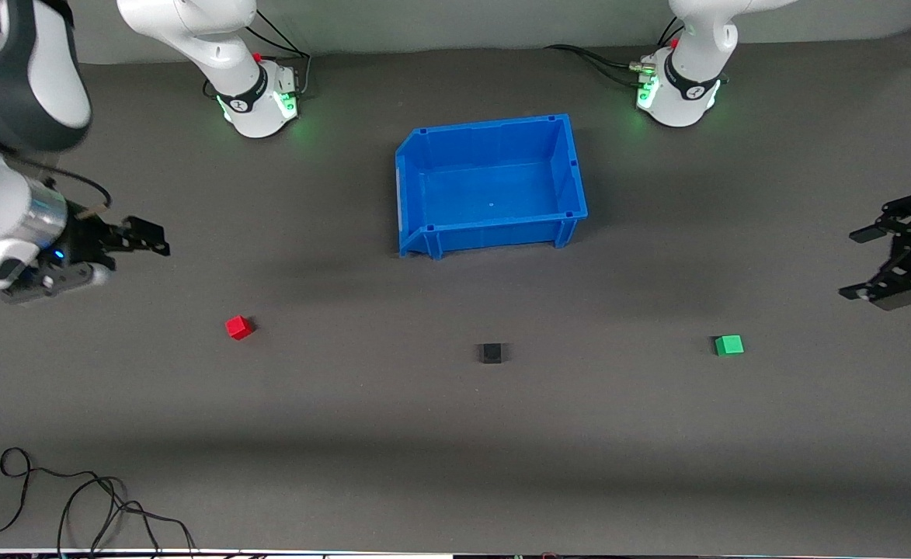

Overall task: Attach green and red cubes to black cube
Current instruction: 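Reach the right gripper to the red cube while the left gripper reaches the green cube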

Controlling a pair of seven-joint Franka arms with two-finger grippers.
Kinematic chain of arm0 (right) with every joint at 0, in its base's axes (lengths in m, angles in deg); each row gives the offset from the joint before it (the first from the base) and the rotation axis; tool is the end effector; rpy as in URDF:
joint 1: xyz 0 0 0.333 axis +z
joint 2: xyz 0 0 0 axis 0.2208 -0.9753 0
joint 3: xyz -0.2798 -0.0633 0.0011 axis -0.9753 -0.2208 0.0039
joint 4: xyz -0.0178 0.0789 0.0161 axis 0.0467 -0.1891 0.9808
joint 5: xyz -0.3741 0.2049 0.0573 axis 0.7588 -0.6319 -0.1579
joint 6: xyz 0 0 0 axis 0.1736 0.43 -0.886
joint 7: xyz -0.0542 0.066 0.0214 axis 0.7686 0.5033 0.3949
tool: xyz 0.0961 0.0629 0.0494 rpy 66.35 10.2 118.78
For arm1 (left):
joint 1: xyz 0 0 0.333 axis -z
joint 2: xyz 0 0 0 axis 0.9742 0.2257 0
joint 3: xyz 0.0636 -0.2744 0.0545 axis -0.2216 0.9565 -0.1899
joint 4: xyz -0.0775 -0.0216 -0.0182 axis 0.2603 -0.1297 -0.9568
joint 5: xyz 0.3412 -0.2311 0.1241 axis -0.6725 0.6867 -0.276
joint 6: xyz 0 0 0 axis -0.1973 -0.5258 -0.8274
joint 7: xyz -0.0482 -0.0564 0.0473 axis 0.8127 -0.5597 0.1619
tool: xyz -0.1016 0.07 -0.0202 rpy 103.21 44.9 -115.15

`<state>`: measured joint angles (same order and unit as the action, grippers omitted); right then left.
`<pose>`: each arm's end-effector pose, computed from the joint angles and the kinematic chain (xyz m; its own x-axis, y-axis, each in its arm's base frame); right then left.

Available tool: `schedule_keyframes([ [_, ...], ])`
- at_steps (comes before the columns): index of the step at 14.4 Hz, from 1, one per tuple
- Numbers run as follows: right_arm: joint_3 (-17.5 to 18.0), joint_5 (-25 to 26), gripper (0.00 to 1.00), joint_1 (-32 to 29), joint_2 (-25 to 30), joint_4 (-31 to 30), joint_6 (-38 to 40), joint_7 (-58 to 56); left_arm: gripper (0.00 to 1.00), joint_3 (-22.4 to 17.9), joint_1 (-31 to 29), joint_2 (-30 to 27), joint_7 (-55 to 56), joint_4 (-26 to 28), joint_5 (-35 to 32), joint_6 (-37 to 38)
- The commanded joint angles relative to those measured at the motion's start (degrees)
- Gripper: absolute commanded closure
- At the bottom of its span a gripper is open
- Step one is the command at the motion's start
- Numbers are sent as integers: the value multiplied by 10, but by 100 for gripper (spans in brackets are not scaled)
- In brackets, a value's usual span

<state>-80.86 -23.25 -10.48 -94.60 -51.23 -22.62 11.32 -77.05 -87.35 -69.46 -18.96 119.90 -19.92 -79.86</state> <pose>0.6018 0.0091 0.4156 0.9600 0.2517 -0.1227 0.2414 -0.9660 -0.0928 0.6297 0.0816 0.4916 0.3066 0.9061 -0.2914 0.9506 -0.3069 0.0456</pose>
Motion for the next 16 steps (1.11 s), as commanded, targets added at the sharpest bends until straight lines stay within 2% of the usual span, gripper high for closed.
schedule_keyframes([
  [1,-5,2,0,-1,-45,-18,-56,-33,0,4,-10,14,104,1,19,-22],
  [4,-5,2,0,2,-56,-94,-165,-34,0,3,-23,37,123,10,39,-30],
  [6,-5,4,0,4,-80,-110,-202,-35,0,4,-49,40,117,57,83,-78],
  [10,-5,6,0,5,-139,-122,-287,-36,0,7,-44,57,100,151,115,-206],
  [13,-5,6,0,5,-178,-139,-370,-44,0,7,-49,102,14,164,180,-223],
  [16,-4,6,0,5,-204,-153,-423,-92,0,6,-44,139,-35,164,194,-247],
])
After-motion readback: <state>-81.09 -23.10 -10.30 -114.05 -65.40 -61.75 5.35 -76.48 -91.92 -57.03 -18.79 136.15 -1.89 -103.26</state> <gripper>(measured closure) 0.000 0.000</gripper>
